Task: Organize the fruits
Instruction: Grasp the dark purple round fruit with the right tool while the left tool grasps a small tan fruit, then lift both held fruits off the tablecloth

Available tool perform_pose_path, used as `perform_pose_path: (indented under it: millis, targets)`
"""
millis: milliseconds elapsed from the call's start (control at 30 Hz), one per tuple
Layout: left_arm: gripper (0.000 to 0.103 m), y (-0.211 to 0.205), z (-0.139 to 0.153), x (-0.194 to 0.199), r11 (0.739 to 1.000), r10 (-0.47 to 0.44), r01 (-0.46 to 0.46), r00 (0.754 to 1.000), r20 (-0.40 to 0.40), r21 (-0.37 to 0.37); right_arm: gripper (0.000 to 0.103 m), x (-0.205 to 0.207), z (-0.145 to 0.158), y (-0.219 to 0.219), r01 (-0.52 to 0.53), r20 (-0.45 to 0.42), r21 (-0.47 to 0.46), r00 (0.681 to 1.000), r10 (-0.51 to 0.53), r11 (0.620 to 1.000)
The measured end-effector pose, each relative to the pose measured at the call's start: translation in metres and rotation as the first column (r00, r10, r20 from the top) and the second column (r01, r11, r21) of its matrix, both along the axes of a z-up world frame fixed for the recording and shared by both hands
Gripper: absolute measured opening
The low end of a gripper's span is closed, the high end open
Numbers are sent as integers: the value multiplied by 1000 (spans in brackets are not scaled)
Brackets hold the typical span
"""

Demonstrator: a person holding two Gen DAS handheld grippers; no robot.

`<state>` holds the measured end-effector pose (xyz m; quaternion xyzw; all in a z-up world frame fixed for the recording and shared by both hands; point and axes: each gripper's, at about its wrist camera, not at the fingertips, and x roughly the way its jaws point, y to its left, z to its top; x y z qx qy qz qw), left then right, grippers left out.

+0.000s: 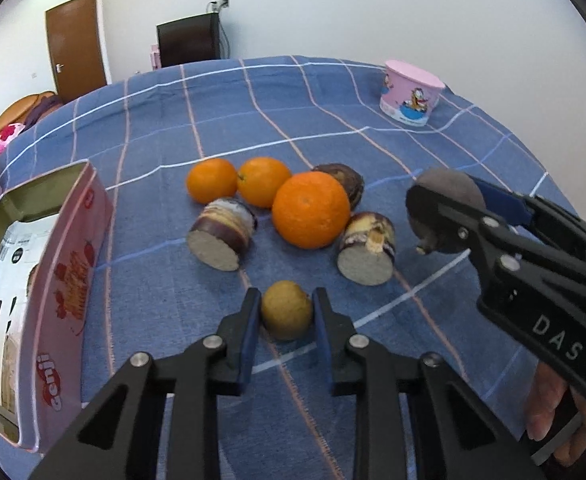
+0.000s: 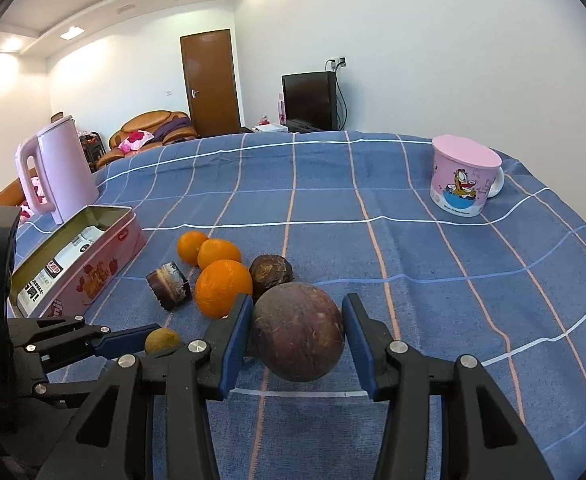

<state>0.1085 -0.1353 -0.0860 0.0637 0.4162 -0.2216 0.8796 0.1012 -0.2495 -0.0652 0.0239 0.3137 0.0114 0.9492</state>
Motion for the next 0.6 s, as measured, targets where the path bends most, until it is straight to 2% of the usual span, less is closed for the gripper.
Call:
perform_pose_path:
  millis: [200, 600]
  targets:
    - [27, 12, 10, 1, 998, 64, -65, 994, 85, 7, 48, 1, 0, 2, -23, -1, 9, 1000, 23, 1000]
    - [27, 24, 20, -7, 991, 132, -132, 976, 171, -10, 48, -3, 3, 4, -53, 31, 4, 998, 53, 999]
